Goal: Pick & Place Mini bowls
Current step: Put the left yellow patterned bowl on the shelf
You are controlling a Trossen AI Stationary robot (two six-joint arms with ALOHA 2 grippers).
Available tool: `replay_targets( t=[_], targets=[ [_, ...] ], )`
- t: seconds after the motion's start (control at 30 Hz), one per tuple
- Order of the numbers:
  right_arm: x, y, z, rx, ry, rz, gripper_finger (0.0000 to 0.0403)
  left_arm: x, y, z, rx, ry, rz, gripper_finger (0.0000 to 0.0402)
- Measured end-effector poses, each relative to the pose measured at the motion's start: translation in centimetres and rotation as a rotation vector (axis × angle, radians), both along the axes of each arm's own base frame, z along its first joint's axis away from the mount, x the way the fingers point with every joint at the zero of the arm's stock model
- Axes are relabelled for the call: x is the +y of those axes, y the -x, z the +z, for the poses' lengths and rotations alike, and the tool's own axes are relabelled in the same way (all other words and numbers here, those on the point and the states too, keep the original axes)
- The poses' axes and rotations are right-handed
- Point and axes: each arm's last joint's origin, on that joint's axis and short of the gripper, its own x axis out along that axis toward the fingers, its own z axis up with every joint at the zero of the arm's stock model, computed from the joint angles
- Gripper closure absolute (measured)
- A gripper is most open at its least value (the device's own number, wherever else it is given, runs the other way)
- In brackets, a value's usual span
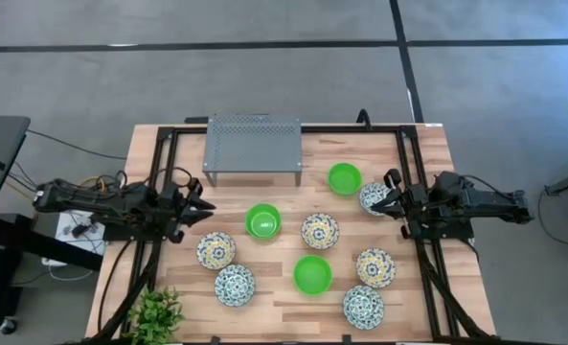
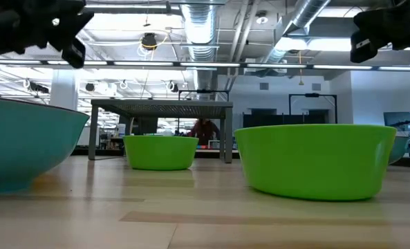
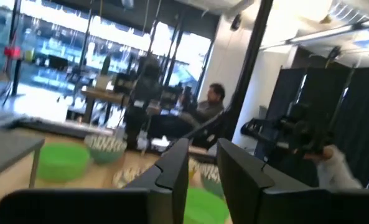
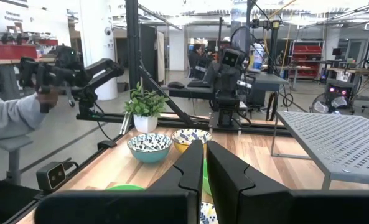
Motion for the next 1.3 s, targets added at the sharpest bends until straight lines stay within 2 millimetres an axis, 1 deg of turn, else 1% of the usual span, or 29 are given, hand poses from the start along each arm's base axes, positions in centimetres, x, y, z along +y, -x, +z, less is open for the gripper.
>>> replay_targets(
  t=[0.17,0.27,0.4,0.5,0.6,0.67,0.8,0.87,0.97,1.03,1.17,1.3],
  targets=[
    [0.0,0.0,0.0,0.000,0.000,0.000,0.0386,-0.1,-0.6,2.9,-0.040,-0.089,0.026,0.0286],
    [0.0,0.0,0.0,-0.001,0.000,0.000,0.0386,-0.2,-1.5,4.8,0.006,-0.115,0.029,0.0280],
    [0.0,0.0,0.0,-0.001,-0.015,0.002,0.0386,-0.4,-2.9,6.3,0.186,-0.140,0.018,0.0280],
    [0.0,0.0,0.0,0.000,-0.023,0.002,0.0386,-0.6,-3.7,6.7,0.358,-0.166,-0.004,0.0281],
    [0.0,0.0,0.0,-0.002,-0.018,0.002,0.0386,-1.2,-4.1,7.0,0.471,-0.182,-0.084,0.0281],
    [0.0,0.0,0.1,-0.013,0.011,-0.001,0.0386,-1.7,-4.1,6.7,0.546,-0.164,-0.155,0.0281],
    [0.0,0.0,0.1,-0.024,0.068,-0.006,0.0386,-3.4,-4.0,5.6,0.661,-0.143,-0.316,0.0281],
    [0.0,0.0,0.1,-0.027,0.090,-0.016,0.0386,-4.4,-3.9,4.9,0.750,-0.106,-0.362,0.0282],
    [-0.1,0.0,0.2,-0.032,0.091,-0.050,0.0386,-5.8,-3.9,3.9,0.847,-0.095,-0.414,0.0282],
    [-0.2,0.0,0.4,-0.055,0.092,-0.061,0.0386,-6.8,-4.0,3.1,0.902,-0.119,-0.436,0.0282],
    [-0.2,0.1,1.6,-0.179,0.084,-0.068,0.0381,-8.1,-4.4,1.8,0.972,-0.184,-0.425,0.0282],
    [-0.2,-0.3,1.9,-0.194,0.105,-0.072,0.0353,-8.7,-4.9,0.5,1.031,-0.236,-0.365,0.0282]
  ],
)
